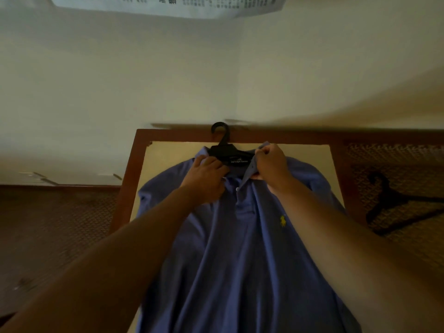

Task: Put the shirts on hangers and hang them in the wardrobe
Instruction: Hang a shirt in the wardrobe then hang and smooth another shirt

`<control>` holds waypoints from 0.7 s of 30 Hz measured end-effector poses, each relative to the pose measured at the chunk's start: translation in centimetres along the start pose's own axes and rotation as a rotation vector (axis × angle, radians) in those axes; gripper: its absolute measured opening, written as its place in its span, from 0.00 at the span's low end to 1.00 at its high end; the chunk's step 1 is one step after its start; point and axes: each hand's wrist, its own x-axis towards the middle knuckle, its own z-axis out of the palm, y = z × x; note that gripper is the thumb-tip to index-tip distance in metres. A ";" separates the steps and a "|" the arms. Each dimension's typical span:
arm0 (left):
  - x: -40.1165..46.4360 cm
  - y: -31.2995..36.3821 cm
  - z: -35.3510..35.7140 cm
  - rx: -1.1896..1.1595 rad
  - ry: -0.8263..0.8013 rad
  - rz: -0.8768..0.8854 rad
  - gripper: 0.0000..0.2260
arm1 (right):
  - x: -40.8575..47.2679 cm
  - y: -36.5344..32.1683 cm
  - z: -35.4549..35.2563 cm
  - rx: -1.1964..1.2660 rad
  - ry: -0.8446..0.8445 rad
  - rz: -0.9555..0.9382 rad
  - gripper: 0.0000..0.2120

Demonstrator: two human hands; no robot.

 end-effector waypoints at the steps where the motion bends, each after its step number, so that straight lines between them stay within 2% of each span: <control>1: 0.3 0.0 0.1 -0.004 0.014 -0.015 0.15 | 0.1 -0.1 0.4 0.011 0.001 0.016 0.05; 5: 2.3 0.6 0.0 -0.071 0.108 -0.160 0.11 | -0.2 -0.3 1.4 0.079 0.020 0.049 0.02; 7: 3.1 0.6 0.0 -0.091 0.121 -0.231 0.11 | -0.9 -0.3 1.5 0.053 0.033 -0.029 0.03; 8: 3.4 0.6 0.0 -0.089 0.120 -0.248 0.11 | -1.5 -0.2 1.5 0.012 0.039 -0.080 0.05; 10: 3.4 0.8 -0.1 -0.078 0.127 -0.258 0.11 | -3.2 0.4 1.3 -0.084 0.062 -0.183 0.04; 13: 2.0 1.7 0.3 -0.072 0.174 -0.251 0.17 | -5.9 2.6 1.1 -0.350 0.071 -0.329 0.04; 16: -0.5 3.4 1.3 -0.219 0.229 -0.342 0.19 | -7.7 4.7 1.6 -0.497 -0.021 -0.351 0.10; 19: -2.6 5.2 2.7 -0.402 0.274 -0.344 0.11 | -7.5 5.5 2.2 -0.565 -0.027 -0.315 0.18; 21: -3.2 6.0 3.6 -0.518 0.253 -0.328 0.10 | -7.2 5.5 2.4 -0.615 -0.015 -0.285 0.17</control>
